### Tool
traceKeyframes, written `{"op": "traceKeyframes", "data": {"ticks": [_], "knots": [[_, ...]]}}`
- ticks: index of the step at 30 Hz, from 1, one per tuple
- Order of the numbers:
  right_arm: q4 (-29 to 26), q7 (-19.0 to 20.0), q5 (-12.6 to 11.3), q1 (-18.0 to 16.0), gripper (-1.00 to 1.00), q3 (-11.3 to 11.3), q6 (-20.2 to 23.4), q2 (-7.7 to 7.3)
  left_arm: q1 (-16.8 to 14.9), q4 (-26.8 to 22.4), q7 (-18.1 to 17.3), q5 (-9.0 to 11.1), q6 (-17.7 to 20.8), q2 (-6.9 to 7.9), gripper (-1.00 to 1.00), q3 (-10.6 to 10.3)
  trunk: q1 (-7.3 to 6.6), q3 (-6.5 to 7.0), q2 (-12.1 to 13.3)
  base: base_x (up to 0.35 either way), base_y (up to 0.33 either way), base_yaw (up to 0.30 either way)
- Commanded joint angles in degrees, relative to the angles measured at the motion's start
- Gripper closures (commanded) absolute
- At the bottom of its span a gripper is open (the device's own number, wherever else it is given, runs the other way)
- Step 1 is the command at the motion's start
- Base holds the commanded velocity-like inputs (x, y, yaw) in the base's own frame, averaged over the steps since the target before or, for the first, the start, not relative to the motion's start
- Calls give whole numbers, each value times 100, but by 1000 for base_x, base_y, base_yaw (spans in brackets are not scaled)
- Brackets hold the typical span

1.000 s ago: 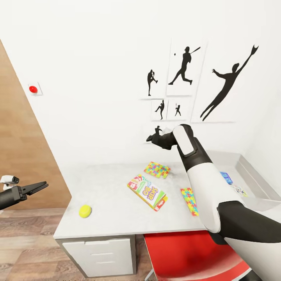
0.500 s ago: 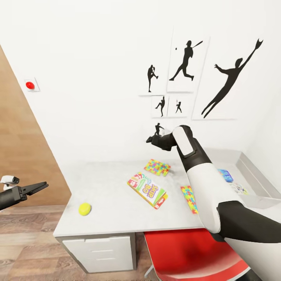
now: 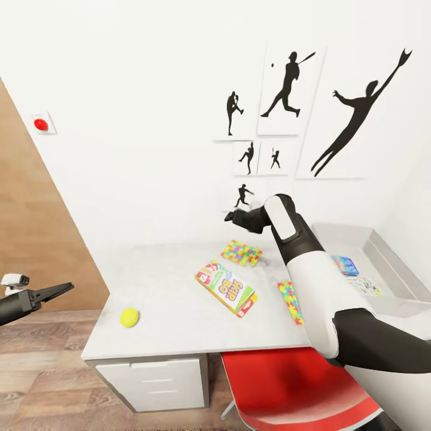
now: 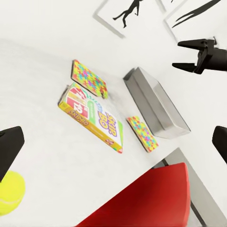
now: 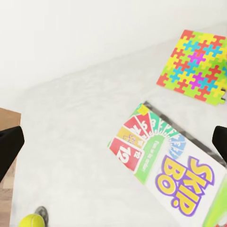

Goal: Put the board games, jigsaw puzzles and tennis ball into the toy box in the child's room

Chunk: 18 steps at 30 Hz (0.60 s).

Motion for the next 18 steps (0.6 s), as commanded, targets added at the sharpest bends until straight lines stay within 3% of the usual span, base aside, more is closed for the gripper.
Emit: {"op": "traceKeyframes", "data": {"ticks": [1,9,14,18], "knots": [[14,-60,-60,-4,-100,10,14,-1,-3,8,-24,-4,33,16,-100,40,2,-19,-9,0,0,0],[44,-60,-60,-2,-100,10,59,-3,11,20,-24,-9,-5,56,-100,477,2,-94,-9,0,0,0],[46,-60,-60,-2,-100,16,63,-5,20,21,-24,17,13,103,-100,547,2,-141,-9,0,0,0],[46,-60,-60,-2,-100,18,65,-2,39,-25,-24,153,56,273,-100,580,2,-178,-9,0,0,0]]}}
